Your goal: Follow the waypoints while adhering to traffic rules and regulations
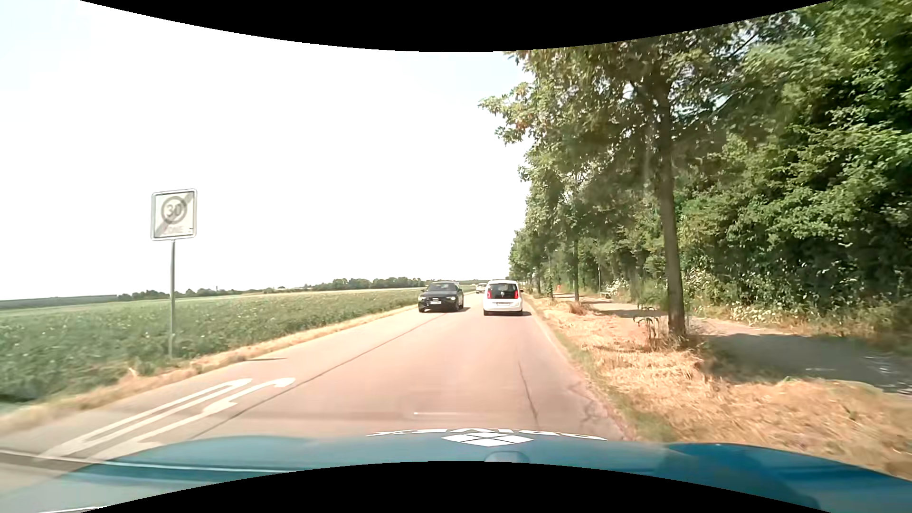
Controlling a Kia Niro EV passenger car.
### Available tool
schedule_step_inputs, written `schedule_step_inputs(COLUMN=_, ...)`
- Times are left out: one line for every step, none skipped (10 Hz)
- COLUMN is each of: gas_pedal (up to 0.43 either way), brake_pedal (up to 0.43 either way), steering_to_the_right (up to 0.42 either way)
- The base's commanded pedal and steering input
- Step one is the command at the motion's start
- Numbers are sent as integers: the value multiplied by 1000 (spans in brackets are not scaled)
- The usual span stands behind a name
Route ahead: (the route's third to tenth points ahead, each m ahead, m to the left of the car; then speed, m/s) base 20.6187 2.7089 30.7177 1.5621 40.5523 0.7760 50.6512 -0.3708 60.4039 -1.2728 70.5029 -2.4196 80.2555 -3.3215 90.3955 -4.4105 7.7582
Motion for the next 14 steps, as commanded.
schedule_step_inputs(gas_pedal=79, brake_pedal=0, steering_to_the_right=63)
schedule_step_inputs(gas_pedal=79, brake_pedal=0, steering_to_the_right=56)
schedule_step_inputs(gas_pedal=79, brake_pedal=0, steering_to_the_right=53)
schedule_step_inputs(gas_pedal=79, brake_pedal=0, steering_to_the_right=49)
schedule_step_inputs(gas_pedal=79, brake_pedal=0, steering_to_the_right=48)
schedule_step_inputs(gas_pedal=79, brake_pedal=0, steering_to_the_right=49)
schedule_step_inputs(gas_pedal=79, brake_pedal=0, steering_to_the_right=45)
schedule_step_inputs(gas_pedal=79, brake_pedal=0, steering_to_the_right=38)
schedule_step_inputs(gas_pedal=87, brake_pedal=0, steering_to_the_right=31)
schedule_step_inputs(gas_pedal=87, brake_pedal=0, steering_to_the_right=23)
schedule_step_inputs(gas_pedal=87, brake_pedal=0, steering_to_the_right=18)
schedule_step_inputs(gas_pedal=87, brake_pedal=0, steering_to_the_right=10)
schedule_step_inputs(gas_pedal=87, brake_pedal=0, steering_to_the_right=3)
schedule_step_inputs(gas_pedal=98, brake_pedal=0, steering_to_the_right=0)
